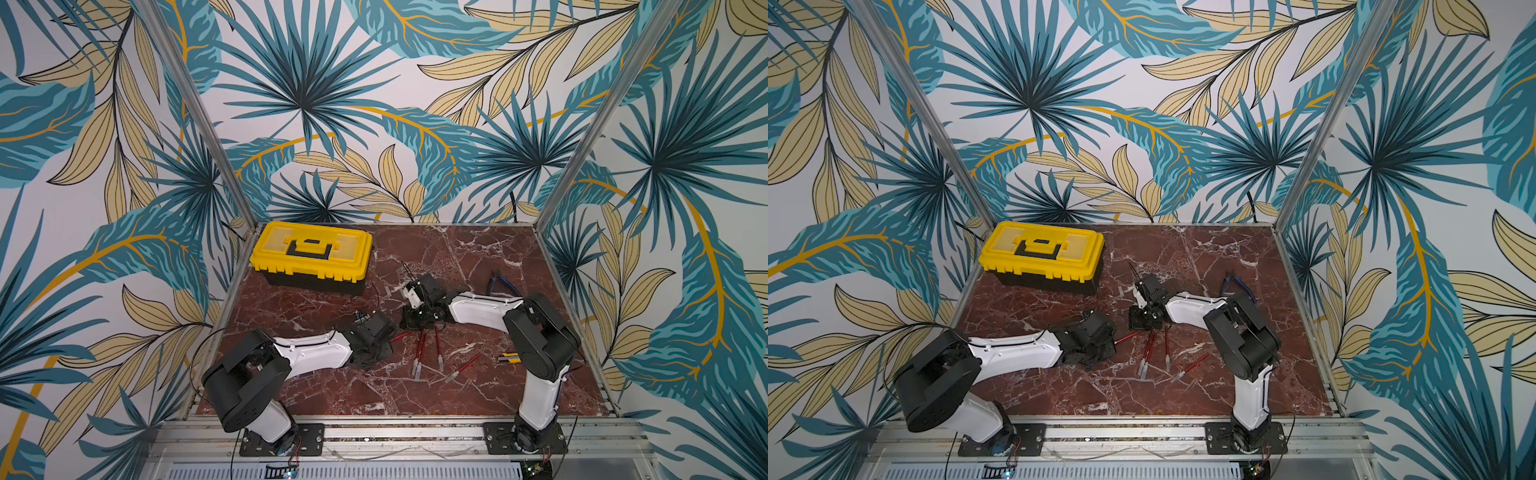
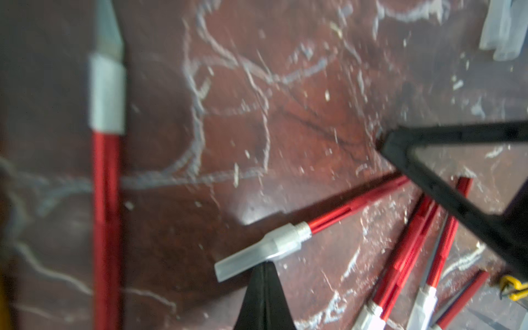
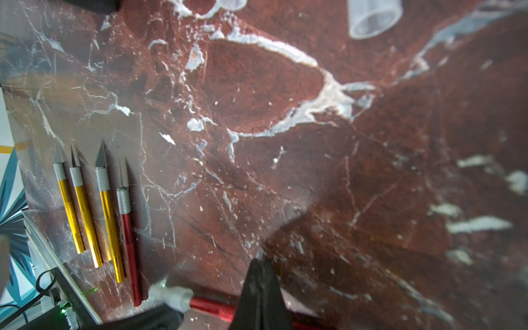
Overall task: Remove protective caps from carving knives
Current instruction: Adjust the carving knife at the center of the board.
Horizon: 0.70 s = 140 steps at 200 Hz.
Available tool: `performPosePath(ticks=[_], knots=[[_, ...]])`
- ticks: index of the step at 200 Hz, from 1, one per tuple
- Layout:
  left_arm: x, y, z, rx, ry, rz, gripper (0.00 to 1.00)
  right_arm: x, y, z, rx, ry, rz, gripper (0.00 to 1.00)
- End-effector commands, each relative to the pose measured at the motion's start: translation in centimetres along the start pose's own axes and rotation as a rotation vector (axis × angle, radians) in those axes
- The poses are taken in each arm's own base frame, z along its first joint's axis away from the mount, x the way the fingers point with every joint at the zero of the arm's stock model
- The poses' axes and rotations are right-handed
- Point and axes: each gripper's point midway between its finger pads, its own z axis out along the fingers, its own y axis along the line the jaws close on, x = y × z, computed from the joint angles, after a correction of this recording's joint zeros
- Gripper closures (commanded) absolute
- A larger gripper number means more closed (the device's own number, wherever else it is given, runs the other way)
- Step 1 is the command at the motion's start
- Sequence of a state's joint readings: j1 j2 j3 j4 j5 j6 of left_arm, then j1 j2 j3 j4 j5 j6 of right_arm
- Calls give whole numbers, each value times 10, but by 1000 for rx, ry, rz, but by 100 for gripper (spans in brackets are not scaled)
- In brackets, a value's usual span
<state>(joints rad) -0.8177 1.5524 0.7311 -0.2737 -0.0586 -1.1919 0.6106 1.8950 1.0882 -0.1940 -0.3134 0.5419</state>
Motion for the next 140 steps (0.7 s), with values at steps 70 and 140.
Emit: performPosePath(ticks=[70, 140], knots=[[-37, -7, 18, -16, 41, 38, 100, 43, -32, 5, 71, 56, 42, 97], [-55, -18, 31, -2, 57, 37, 100, 59, -17, -5, 41, 54, 18, 97]])
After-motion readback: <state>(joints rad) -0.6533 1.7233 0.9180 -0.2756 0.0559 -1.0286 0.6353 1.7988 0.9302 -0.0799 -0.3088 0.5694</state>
